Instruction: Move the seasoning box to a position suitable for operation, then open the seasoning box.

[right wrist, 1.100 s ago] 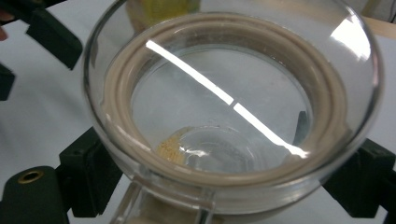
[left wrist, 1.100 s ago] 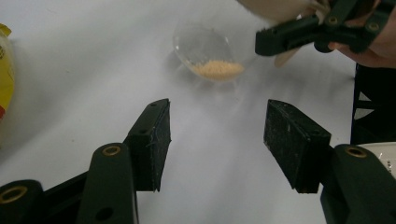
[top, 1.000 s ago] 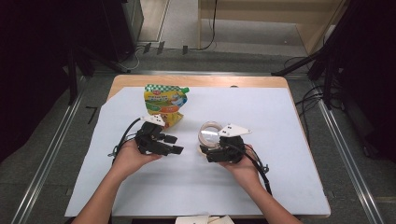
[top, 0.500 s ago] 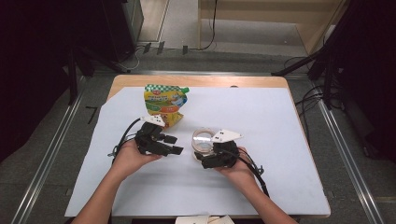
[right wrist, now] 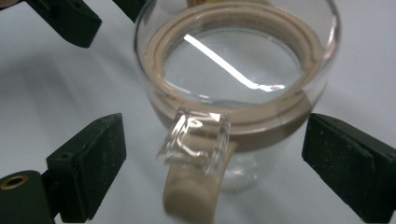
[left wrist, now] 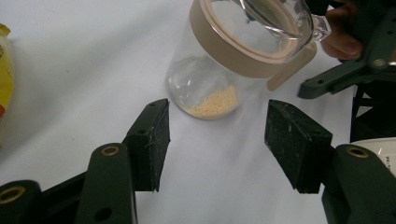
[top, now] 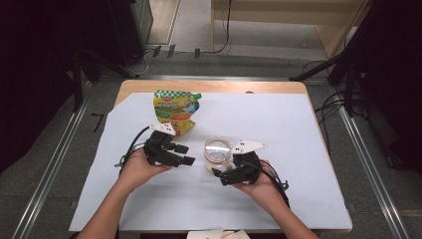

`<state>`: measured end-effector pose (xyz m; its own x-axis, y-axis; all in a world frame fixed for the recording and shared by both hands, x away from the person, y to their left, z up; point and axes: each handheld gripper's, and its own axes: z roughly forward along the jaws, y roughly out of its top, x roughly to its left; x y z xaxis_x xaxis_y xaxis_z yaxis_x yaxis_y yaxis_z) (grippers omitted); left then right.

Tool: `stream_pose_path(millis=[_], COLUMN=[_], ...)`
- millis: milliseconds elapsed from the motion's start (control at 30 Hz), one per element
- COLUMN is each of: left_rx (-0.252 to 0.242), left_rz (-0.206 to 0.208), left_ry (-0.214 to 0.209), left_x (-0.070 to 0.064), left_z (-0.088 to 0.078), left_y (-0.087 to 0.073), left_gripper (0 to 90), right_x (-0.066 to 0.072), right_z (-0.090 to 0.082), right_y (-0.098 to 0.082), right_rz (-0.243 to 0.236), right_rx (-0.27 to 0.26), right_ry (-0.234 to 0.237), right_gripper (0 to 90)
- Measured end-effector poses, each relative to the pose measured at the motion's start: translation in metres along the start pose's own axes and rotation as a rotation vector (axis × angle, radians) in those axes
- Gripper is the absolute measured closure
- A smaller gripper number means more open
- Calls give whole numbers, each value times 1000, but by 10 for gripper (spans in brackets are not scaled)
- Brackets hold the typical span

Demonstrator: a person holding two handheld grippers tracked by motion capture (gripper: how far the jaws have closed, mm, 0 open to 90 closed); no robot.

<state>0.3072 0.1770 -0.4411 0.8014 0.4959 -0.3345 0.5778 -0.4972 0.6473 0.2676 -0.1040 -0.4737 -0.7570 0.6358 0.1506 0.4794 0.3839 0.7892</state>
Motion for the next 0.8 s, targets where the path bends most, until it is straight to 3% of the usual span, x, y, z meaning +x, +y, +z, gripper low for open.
stream_pose_path(millis=[100,200,333,367,400,433,533,567,633,800], left_rx=[5,6,7,15,15,15,17,16,11,12], left_rz=[5,6,4,6,6,6,12,15,13,14], left_ry=[-1,-2,-3,-2,-2,-2,-2,-4,-6,3], left_x=[0,0,-1,-1,-1,-2,-2,-3,-3,-2], left_z=[0,0,1,2,2,3,3,2,2,0], left_y=[0,0,0,0,0,0,0,0,0,-1], left_gripper=[412,412,411,409,409,407,404,404,404,404], right_x=[1,2,3,4,4,4,3,5,9,17], right_z=[-16,-23,-35,-41,-41,-44,-46,-47,-45,-42], right_y=[-3,-7,-13,-18,-18,-21,-23,-24,-24,-24], right_rz=[31,25,4,-26,-26,-19,-2,7,-6,-34], right_rx=[-15,-12,-17,-23,-23,1,1,1,5,9], right_ry=[11,8,-5,-34,-34,-57,-28,2,21,14], right_gripper=[76,94,191,246,246,301,363,414,465,554])
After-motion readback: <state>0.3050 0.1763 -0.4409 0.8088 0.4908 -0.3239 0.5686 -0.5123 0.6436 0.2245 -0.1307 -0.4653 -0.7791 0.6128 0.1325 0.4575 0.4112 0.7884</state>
